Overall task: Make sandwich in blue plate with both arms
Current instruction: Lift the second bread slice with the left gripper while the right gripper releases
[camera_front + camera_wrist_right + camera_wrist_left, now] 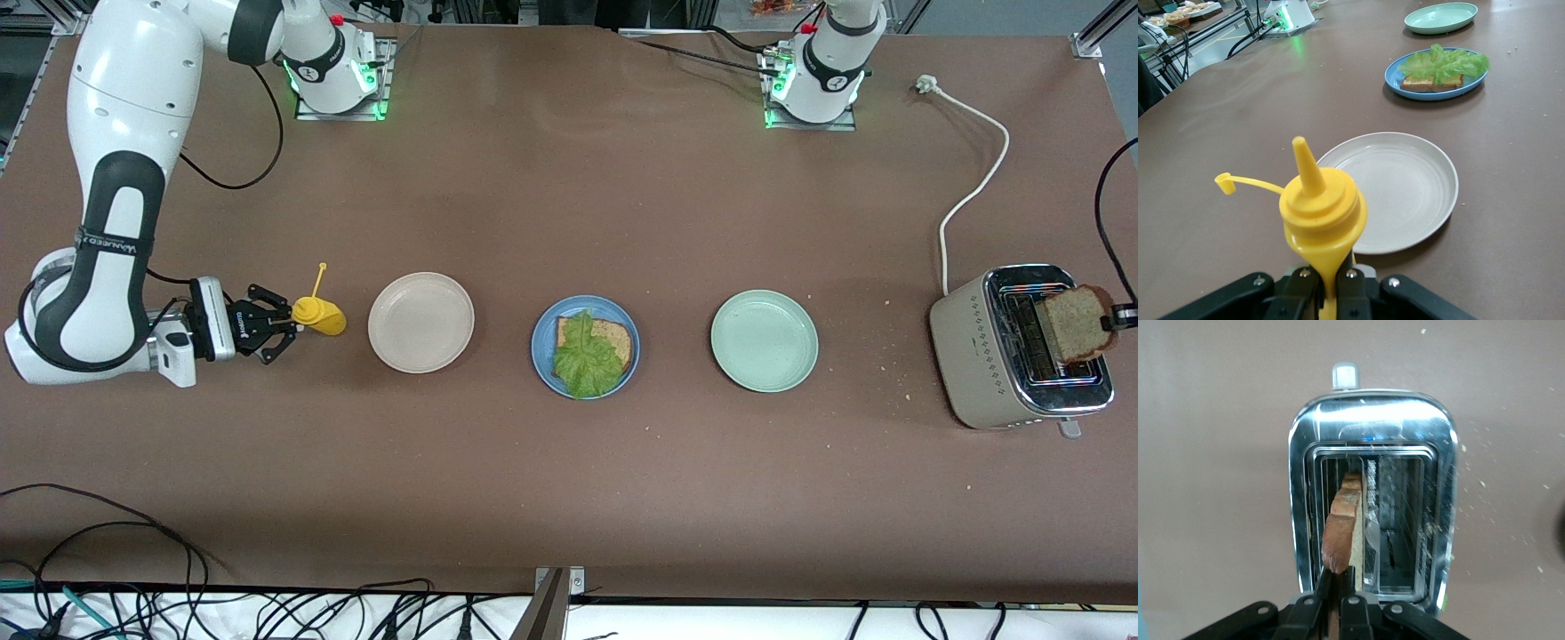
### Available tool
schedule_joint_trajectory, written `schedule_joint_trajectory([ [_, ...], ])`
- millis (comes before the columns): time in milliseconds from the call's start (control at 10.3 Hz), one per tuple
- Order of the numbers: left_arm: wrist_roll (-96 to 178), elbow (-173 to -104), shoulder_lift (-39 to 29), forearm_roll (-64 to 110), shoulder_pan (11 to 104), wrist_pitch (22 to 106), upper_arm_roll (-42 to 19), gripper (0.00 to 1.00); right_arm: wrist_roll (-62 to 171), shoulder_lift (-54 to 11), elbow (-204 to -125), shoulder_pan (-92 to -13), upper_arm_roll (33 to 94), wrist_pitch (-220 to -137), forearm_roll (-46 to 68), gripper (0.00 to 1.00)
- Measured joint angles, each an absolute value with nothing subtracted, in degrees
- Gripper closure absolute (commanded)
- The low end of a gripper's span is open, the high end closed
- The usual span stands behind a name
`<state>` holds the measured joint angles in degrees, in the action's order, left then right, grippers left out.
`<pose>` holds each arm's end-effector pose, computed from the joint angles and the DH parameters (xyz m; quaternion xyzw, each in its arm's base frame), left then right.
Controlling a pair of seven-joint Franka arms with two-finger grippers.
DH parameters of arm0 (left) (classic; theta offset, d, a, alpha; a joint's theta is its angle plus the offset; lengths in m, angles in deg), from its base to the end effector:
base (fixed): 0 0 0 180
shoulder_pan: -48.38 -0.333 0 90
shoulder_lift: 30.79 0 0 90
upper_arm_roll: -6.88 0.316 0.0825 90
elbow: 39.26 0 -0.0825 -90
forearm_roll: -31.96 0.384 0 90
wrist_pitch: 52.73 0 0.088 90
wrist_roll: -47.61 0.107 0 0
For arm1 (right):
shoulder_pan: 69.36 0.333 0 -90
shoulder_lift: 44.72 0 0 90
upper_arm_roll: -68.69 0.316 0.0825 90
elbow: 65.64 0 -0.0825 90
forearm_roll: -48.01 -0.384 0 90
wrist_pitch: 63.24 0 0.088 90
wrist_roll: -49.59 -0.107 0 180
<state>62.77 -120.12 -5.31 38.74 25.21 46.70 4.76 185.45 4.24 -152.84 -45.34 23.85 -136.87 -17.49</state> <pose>0.6262 0.2569 0.4377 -0.9962 -0.0394 0.0725 0.0285 0.6380 -0.0262 0.2348 -0.5637 -0.6923 -0.1892 0.4088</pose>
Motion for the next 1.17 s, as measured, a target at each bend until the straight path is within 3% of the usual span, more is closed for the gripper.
schedule_joint_trajectory([
  [389,64.51,-111.70,-8.75,38.74,25.32,33.84,2.17,1.00,188.28,5.67,-152.86,-50.42,30.14,-136.96,-17.66,0.91],
  [777,64.68,-108.55,-10.26,38.70,25.63,30.60,-4.07,1.00,191.80,6.14,-152.85,-51.29,30.61,-137.77,-20.21,0.88],
  [875,64.63,-108.46,-10.53,38.70,25.80,30.55,-5.31,1.00,191.94,6.29,-152.85,-51.31,30.62,-138.09,-20.27,0.30],
  [972,64.42,-108.07,-10.63,38.70,25.93,30.55,-6.56,1.00,192.00,6.69,-152.84,-51.34,30.62,-138.24,-20.31,0.00],
  [1166,62.43,-107.44,-10.76,38.68,27.38,30.55,-8.60,1.00,192.21,7.64,-152.85,-51.88,30.69,-138.32,-21.09,0.00],
])
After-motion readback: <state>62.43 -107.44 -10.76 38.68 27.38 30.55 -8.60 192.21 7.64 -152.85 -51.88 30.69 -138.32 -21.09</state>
